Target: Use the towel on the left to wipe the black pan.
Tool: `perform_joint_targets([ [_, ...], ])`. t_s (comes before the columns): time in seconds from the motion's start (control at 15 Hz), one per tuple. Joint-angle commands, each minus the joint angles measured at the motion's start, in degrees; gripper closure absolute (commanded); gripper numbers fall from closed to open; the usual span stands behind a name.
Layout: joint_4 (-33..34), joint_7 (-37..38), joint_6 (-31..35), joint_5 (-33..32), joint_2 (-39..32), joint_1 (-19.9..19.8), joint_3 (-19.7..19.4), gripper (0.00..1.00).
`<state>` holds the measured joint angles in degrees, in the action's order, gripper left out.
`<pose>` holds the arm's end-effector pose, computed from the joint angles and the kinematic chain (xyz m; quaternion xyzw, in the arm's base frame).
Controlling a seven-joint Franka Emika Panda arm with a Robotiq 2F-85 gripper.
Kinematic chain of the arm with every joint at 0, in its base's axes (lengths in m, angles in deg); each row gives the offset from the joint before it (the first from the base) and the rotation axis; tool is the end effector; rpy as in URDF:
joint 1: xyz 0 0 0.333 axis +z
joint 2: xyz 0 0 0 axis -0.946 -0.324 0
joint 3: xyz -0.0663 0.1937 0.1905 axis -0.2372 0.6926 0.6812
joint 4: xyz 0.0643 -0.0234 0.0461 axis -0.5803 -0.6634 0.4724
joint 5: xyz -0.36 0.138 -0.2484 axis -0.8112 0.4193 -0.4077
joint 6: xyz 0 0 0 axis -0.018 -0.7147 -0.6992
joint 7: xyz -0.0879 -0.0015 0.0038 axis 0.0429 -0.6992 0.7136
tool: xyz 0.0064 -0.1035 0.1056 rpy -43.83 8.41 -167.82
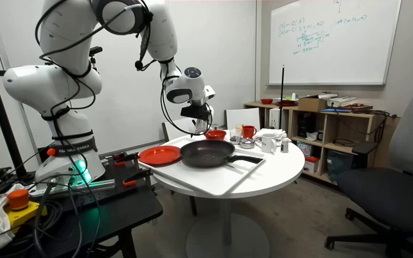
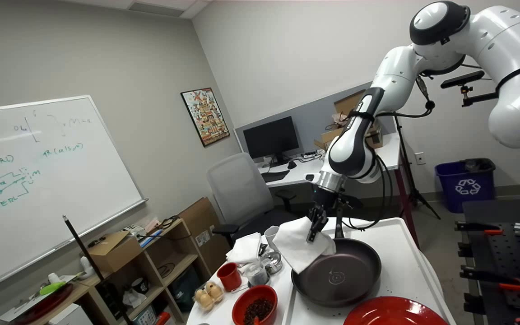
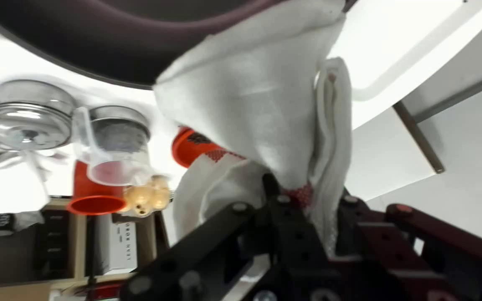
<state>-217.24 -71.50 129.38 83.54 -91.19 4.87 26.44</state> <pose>0.5608 0.1003 0.1217 -0.8750 -0.3059 -0.3167 0.2011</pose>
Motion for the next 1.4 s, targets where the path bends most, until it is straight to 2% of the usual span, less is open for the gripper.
perform_joint_targets([
  [0.0, -3.3, 9.5, 7.4, -4.9, 7.3, -1.7, -2.7, 0.96],
  [0.27, -5.1, 20.6, 11.6, -8.7, 15.8, -1.3, -8.4, 0.96],
  [0.53, -6.2, 31.9, 10.5, -10.1, 25.5, 2.9, -16.8, 0.96],
  [0.67, -7.1, 36.6, 8.6, -9.9, 30.4, 7.3, -22.7, 0.96],
  [0.73, -7.6, 33.0, 7.2, -3.5, 32.3, 9.0, -24.0, 0.96],
  [0.93, -8.9, 33.9, 0.8, 0.6, 38.1, 18.7, -35.5, 0.96],
  [1.0, -9.4, 38.1, -2.0, -3.7, 39.6, 22.2, -40.9, 0.96],
  [1.07, -9.8, 38.6, -5.1, -4.2, 41.0, 25.3, -45.2, 0.96],
  [1.13, -9.8, 42.2, -7.9, -8.3, 41.5, 27.9, -49.8, 0.96],
  [1.2, -9.1, 46.8, -10.8, -14.1, 41.0, 29.4, -52.8, 0.96],
  [1.33, -6.2, 55.4, -15.4, -23.6, 38.3, 30.8, -55.3, 0.96],
])
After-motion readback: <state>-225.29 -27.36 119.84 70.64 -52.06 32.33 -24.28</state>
